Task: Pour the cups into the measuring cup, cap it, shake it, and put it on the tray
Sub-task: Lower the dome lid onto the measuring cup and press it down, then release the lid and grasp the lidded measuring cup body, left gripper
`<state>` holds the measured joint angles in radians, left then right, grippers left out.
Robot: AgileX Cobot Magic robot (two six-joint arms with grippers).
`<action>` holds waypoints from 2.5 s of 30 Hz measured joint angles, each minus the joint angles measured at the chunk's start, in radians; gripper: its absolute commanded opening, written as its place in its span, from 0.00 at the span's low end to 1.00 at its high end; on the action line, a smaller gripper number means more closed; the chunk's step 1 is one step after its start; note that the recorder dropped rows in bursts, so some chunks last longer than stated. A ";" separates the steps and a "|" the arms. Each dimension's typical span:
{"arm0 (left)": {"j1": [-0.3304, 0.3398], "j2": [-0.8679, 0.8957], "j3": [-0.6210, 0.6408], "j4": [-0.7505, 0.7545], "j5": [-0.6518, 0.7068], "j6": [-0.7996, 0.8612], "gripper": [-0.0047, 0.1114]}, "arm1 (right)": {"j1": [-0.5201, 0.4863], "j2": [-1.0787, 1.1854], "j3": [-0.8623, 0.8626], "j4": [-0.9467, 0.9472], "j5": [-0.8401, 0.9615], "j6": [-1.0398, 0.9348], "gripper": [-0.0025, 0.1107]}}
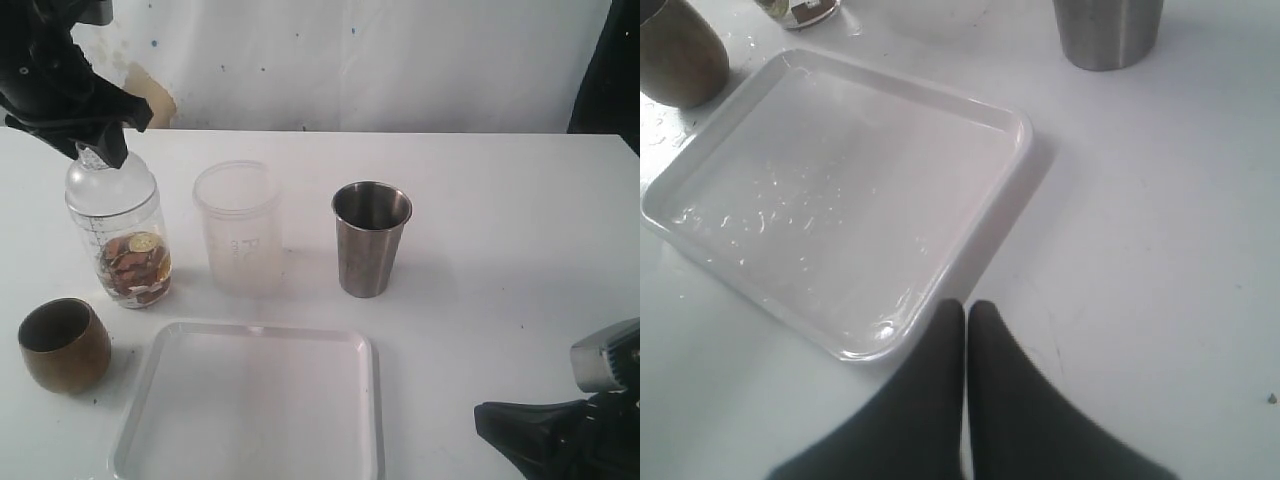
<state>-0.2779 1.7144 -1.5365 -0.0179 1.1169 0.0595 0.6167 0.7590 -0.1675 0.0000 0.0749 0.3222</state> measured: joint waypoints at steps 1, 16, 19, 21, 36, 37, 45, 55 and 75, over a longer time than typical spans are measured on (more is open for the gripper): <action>0.000 -0.004 0.009 0.000 -0.011 -0.001 0.04 | 0.000 0.000 0.000 0.000 0.000 0.000 0.02; 0.000 -0.019 0.066 -0.003 -0.059 0.000 0.68 | 0.000 0.000 0.000 0.000 0.000 0.000 0.02; 0.000 -0.005 0.065 -0.001 -0.044 0.000 0.72 | 0.000 0.000 0.000 0.000 0.000 0.000 0.02; 0.000 -0.005 0.067 -0.001 -0.034 0.000 0.72 | 0.000 0.000 0.000 0.000 0.000 0.000 0.02; -0.002 -0.257 0.224 0.001 -0.259 -0.004 0.72 | 0.000 0.000 0.000 0.000 0.000 -0.001 0.02; -0.002 -0.279 0.276 -0.001 -0.306 -0.004 0.72 | 0.000 0.000 0.000 0.000 0.000 -0.001 0.02; -0.002 -0.419 0.750 -0.096 -0.882 -0.004 0.72 | 0.000 0.000 0.000 0.000 0.000 -0.001 0.02; -0.002 -0.408 1.151 -0.073 -1.608 -0.148 0.74 | 0.000 0.000 0.000 0.000 0.000 -0.001 0.02; -0.002 0.020 1.182 0.136 -2.098 -0.226 0.74 | 0.000 0.000 0.000 0.000 -0.001 0.003 0.02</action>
<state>-0.2795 1.7345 -0.3541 0.1176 -0.9815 -0.1663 0.6167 0.7590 -0.1675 0.0000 0.0735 0.3251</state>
